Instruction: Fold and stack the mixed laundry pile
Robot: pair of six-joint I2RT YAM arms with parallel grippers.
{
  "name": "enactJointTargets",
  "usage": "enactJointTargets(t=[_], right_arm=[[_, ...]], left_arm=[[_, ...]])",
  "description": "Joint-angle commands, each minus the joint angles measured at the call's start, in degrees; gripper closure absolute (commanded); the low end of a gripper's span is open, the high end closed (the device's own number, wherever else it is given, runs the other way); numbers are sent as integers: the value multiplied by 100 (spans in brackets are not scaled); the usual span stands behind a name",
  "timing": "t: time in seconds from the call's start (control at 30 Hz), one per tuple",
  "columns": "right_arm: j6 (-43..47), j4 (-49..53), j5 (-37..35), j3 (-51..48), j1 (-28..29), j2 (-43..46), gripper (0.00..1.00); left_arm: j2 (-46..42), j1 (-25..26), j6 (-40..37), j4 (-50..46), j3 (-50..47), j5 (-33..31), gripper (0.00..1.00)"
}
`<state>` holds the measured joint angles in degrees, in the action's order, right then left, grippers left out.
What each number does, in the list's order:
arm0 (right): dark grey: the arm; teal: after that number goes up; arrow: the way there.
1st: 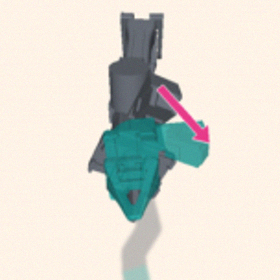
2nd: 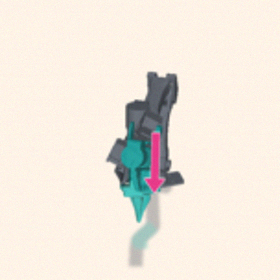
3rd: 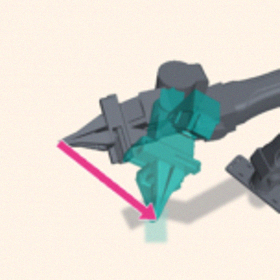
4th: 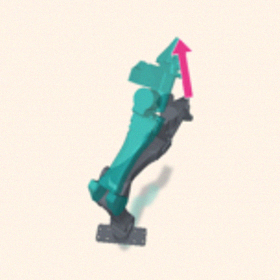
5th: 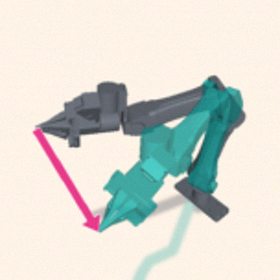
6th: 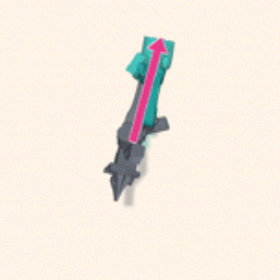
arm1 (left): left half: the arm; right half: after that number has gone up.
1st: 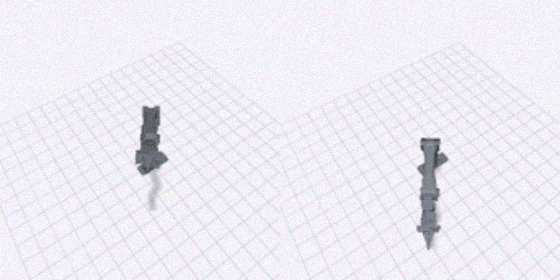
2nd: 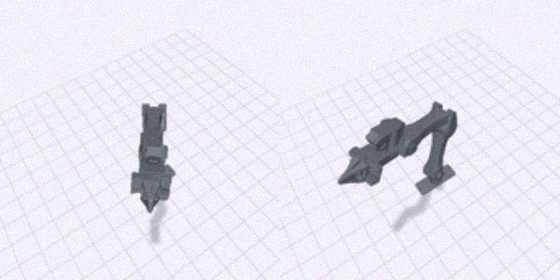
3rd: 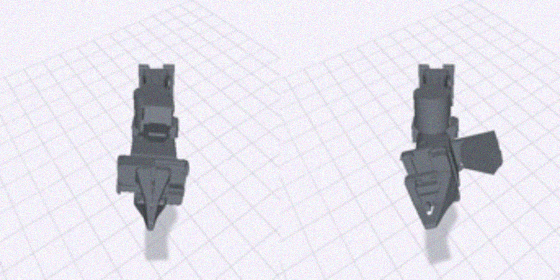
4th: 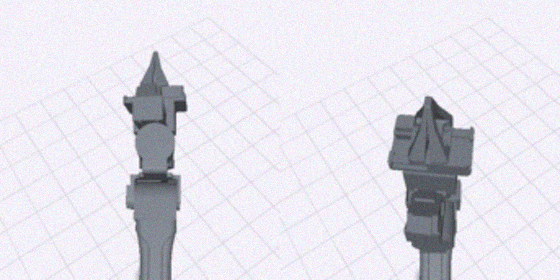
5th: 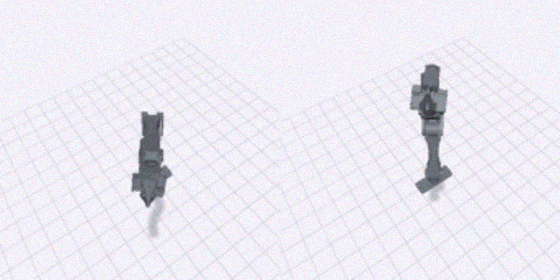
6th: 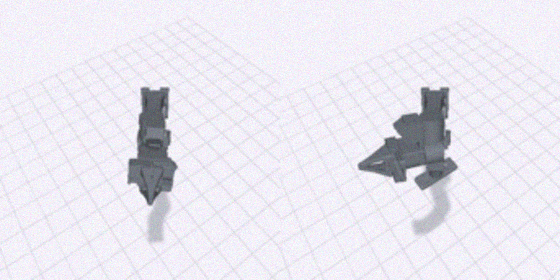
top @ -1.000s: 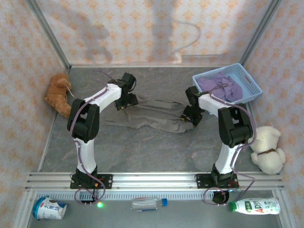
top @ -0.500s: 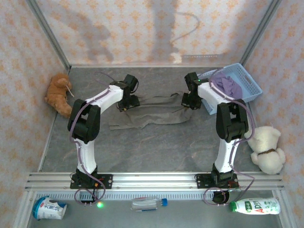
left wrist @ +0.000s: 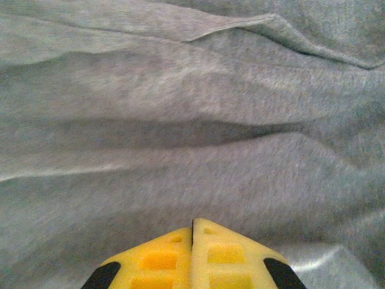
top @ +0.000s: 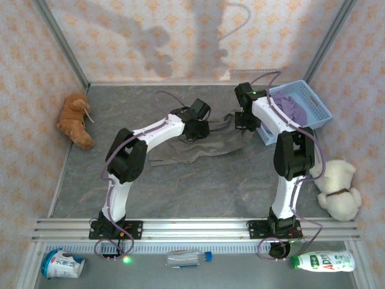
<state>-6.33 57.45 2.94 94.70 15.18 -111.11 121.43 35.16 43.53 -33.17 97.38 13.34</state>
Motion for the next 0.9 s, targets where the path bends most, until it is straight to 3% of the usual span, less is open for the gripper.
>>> enactJointTargets(t=[0.0, 0.17, 0.3, 0.43, 0.5, 0.67, 0.87], right_arm=[[124, 134, -211, 129, -28, 172, 100], [65, -48, 298, 223, -24, 468, 100], [-155, -505, 1640, 162, -24, 770, 100], [-566, -1146, 3052, 7, -24, 948, 100], [-666, -1257, 3330, -30, -24, 921, 100], [-457, -880, 2874, -20, -42, 772, 100], [-83, -527, 2156, 28, -43, 732, 100]], left_arm=[[541, 112, 261, 9, 437, -51, 100], [1034, 348, 348, -480, 697, -393, 100], [1221, 477, 605, -153, 618, -148, 100], [1558, 679, 754, -41, 1228, 66, 100], [1697, 745, 808, -75, 1586, 125, 100], [1278, 670, 781, -205, 1607, -12, 100], [-115, 136, 499, -299, 461, -78, 98]])
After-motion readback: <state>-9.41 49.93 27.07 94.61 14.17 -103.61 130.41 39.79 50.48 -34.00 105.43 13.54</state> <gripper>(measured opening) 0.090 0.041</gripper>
